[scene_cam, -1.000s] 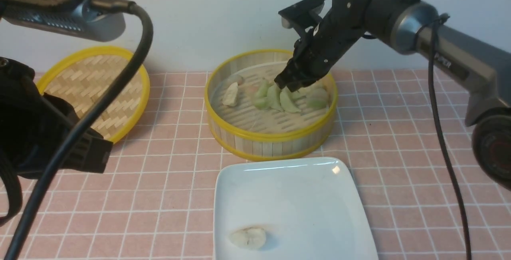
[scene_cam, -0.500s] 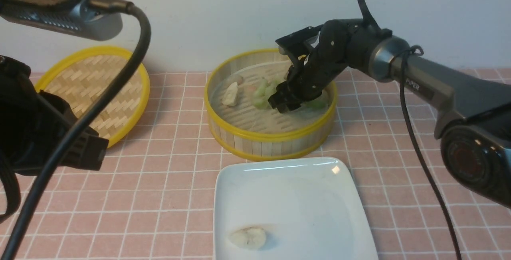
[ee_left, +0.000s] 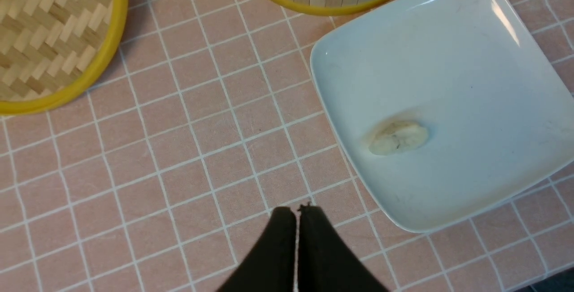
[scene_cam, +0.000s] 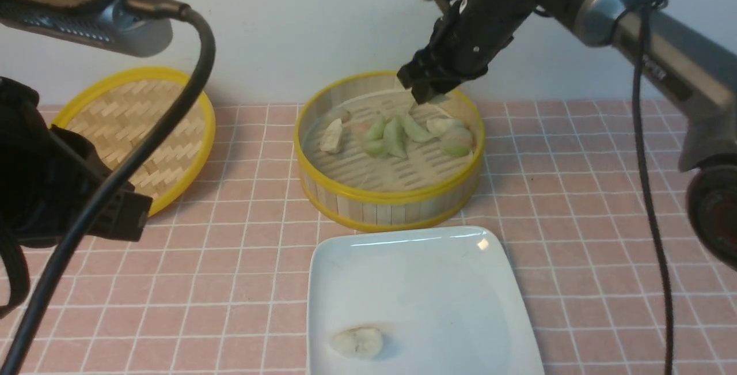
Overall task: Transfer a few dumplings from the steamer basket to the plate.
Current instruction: Use the right arm to put the dumpling into the plate
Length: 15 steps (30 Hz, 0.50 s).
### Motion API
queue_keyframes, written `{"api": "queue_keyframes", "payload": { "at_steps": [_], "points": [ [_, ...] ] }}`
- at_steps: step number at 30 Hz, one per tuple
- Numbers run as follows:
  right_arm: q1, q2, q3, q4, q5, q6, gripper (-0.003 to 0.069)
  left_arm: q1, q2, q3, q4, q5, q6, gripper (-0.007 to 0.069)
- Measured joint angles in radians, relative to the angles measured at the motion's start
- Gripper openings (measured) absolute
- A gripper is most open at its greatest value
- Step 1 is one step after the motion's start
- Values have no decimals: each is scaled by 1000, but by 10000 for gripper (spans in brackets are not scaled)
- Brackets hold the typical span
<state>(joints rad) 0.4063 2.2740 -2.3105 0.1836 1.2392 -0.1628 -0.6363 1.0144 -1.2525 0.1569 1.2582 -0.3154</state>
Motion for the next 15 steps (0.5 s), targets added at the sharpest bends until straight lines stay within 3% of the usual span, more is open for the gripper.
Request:
{"api": "queue_keyframes", "payload": {
  "at_steps": [5,10,15],
  "points": [
    [19,-254,317,102,2,10,240,0,0,0,0,0,0,-6],
    [102,-479,687,126,-5,38,240,0,0,0,1,0,2,-6],
    [164,-452,965,129,-189,67,240,0,0,0,-1,0,12,-6]
  ]
}}
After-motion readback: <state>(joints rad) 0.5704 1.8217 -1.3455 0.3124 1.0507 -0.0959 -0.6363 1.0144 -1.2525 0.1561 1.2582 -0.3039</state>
